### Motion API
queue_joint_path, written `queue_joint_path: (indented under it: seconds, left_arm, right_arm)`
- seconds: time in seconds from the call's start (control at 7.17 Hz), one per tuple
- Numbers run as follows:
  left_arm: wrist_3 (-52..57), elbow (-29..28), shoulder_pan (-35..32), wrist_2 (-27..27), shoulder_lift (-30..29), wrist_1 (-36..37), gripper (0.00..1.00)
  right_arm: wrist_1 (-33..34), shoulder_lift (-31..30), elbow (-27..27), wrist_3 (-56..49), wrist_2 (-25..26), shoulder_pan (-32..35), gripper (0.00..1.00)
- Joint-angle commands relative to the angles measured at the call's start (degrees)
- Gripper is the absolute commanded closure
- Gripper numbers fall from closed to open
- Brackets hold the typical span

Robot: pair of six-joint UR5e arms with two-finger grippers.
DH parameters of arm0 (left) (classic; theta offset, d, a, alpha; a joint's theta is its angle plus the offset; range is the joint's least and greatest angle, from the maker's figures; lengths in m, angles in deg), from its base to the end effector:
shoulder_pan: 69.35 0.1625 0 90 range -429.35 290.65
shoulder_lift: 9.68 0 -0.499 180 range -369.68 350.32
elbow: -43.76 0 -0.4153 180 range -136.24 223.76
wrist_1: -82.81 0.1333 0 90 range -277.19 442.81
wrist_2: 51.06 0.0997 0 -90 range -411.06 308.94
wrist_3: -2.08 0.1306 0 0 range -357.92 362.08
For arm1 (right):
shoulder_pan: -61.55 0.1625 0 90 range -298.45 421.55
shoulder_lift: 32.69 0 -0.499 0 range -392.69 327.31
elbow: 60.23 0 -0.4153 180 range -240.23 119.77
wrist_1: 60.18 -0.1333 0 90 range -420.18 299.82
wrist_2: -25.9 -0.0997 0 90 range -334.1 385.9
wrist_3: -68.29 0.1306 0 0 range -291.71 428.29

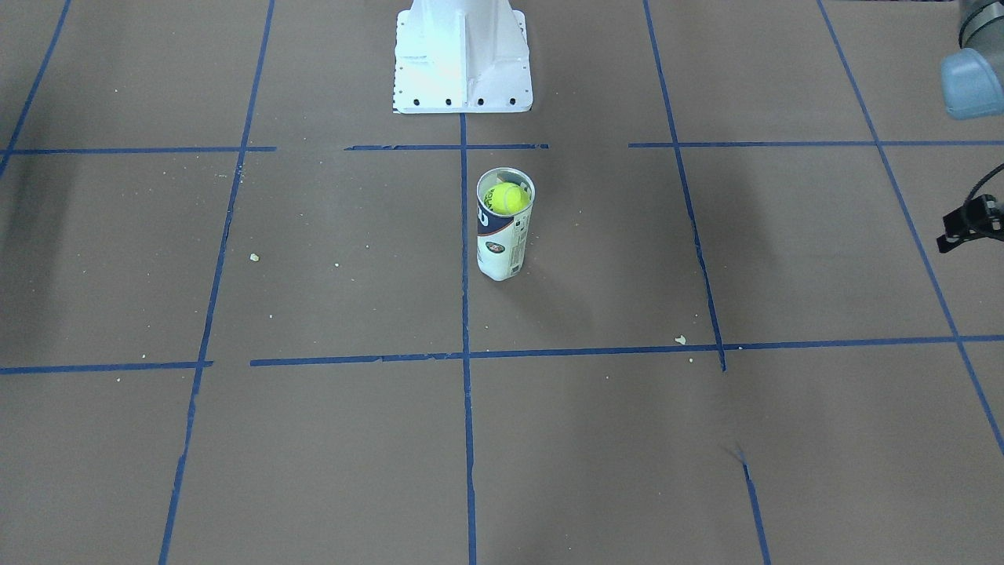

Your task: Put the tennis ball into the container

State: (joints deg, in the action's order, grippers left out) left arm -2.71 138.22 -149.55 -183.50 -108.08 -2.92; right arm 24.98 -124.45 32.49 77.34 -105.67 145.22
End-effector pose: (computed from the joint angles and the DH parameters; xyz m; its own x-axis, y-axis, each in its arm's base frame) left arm 0.0560 -0.5898 0.6441 0.7216 0.1428 -0.6774 -0.1084 0.9897 0.0931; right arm -0.0098 -0.5110 0.7414 0.7443 0.0083 0.6678 -0.0075 1.0000 -0.0040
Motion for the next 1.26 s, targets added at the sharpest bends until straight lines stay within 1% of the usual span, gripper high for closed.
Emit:
queue_joint_path:
  seconds: [0.0, 0.14, 0.28, 0.7, 0.84, 0.98, 1.12]
  left_arm:
    - [4.95, -7.85, -5.74, -0.01, 3.04, -6.81, 0.0]
    - [7.32, -9.19, -7.93, -0.01, 4.95, -6.91, 0.0]
    - [7.34, -9.21, -9.17, -0.1, 6.36, -6.91, 0.0]
    - [6.55, -8.07, -10.05, -0.45, 7.7, -4.99, 0.0]
    - [6.55, -5.28, -10.58, -0.37, 8.48, -1.32, 0.0]
    - [6.55, -0.64, -10.59, -0.37, 10.23, 2.02, 0.0]
    - [6.55, 0.54, -10.59, -0.37, 11.03, 2.75, 0.0]
  right_arm:
    - [0.0, 0.0, 0.0, 0.0, 0.0, 0.0, 0.0]
    - [0.0, 0.0, 0.0, 0.0, 0.0, 0.0, 0.0]
    - [0.0, 0.0, 0.0, 0.0, 0.0, 0.0, 0.0]
    - [0.0, 0.0, 0.0, 0.0, 0.0, 0.0, 0.0]
    - [0.0, 0.0, 0.0, 0.0, 0.0, 0.0, 0.0]
    - [0.0, 0.0, 0.0, 0.0, 0.0, 0.0, 0.0]
    - [0.0, 0.0, 0.0, 0.0, 0.0, 0.0, 0.0]
